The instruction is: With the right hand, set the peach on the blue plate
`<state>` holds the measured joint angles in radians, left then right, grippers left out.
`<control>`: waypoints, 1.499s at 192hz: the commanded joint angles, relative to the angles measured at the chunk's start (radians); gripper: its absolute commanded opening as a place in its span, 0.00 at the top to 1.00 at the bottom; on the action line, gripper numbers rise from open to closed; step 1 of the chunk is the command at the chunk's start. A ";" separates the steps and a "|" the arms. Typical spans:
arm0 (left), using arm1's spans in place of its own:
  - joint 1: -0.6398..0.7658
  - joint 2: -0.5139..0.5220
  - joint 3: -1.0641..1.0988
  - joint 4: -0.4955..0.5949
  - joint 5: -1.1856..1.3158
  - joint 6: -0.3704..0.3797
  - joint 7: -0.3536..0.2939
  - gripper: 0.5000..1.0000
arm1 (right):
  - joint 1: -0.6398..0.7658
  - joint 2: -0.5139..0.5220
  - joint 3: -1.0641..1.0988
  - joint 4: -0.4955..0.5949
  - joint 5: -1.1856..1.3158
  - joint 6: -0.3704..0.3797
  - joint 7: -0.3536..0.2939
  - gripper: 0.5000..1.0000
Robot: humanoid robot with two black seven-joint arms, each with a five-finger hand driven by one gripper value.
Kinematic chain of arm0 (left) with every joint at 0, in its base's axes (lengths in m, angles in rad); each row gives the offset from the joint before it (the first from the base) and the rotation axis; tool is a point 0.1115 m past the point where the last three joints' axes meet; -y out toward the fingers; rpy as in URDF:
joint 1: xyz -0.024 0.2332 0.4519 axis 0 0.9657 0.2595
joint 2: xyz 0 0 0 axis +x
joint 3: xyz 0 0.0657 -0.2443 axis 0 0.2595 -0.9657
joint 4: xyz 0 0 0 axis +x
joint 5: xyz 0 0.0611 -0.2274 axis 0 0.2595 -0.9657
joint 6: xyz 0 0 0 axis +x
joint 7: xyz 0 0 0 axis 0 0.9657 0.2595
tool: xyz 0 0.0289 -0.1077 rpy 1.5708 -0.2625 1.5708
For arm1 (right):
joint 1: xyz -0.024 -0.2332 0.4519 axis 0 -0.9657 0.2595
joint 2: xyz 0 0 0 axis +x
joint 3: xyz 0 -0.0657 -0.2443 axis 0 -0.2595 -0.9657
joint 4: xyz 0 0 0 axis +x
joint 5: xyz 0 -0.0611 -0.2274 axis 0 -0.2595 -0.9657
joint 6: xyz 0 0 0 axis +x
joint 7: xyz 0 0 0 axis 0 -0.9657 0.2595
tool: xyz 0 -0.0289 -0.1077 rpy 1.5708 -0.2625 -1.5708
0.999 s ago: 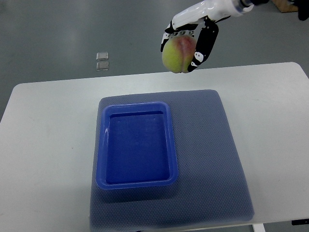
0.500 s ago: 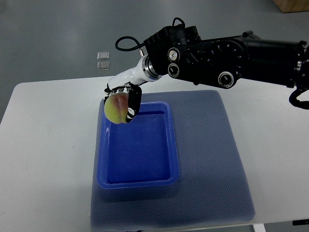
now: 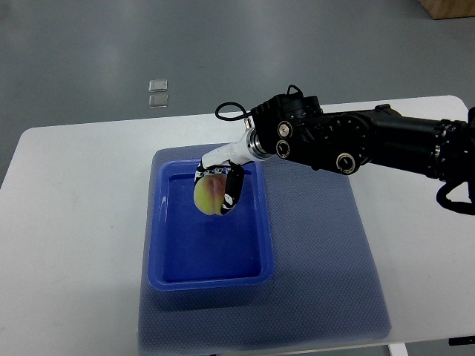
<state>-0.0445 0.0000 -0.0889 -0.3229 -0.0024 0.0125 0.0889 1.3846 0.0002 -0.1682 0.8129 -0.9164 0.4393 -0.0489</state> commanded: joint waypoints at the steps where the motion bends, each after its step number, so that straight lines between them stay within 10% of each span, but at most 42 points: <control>1: 0.000 0.000 0.000 -0.001 -0.001 0.000 0.000 0.00 | -0.013 0.000 0.003 0.000 0.001 -0.008 0.008 0.85; 24: 0.000 0.000 0.000 -0.001 0.001 0.000 0.000 0.00 | -0.027 0.000 0.003 0.002 -0.002 -0.008 0.014 0.80; 90: 0.000 0.000 0.000 0.001 -0.001 0.000 0.000 0.00 | -0.075 0.000 0.003 0.006 -0.002 -0.008 0.058 0.17; 219: 0.000 0.000 -0.002 0.001 0.001 0.000 0.000 0.00 | -0.085 -0.040 0.418 0.002 0.024 -0.030 0.060 0.15; 236: 0.000 0.000 0.000 -0.001 0.001 0.000 0.000 0.00 | -0.286 -0.178 0.728 0.003 0.079 -0.053 0.101 0.15; 288: 0.000 0.000 0.001 -0.002 0.001 0.000 0.000 0.00 | -0.619 -0.172 1.251 -0.024 0.341 -0.065 0.204 0.15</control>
<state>-0.0448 -0.0001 -0.0875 -0.3253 -0.0017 0.0122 0.0888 0.8668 -0.1773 0.9312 0.8026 -0.6760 0.3840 0.1309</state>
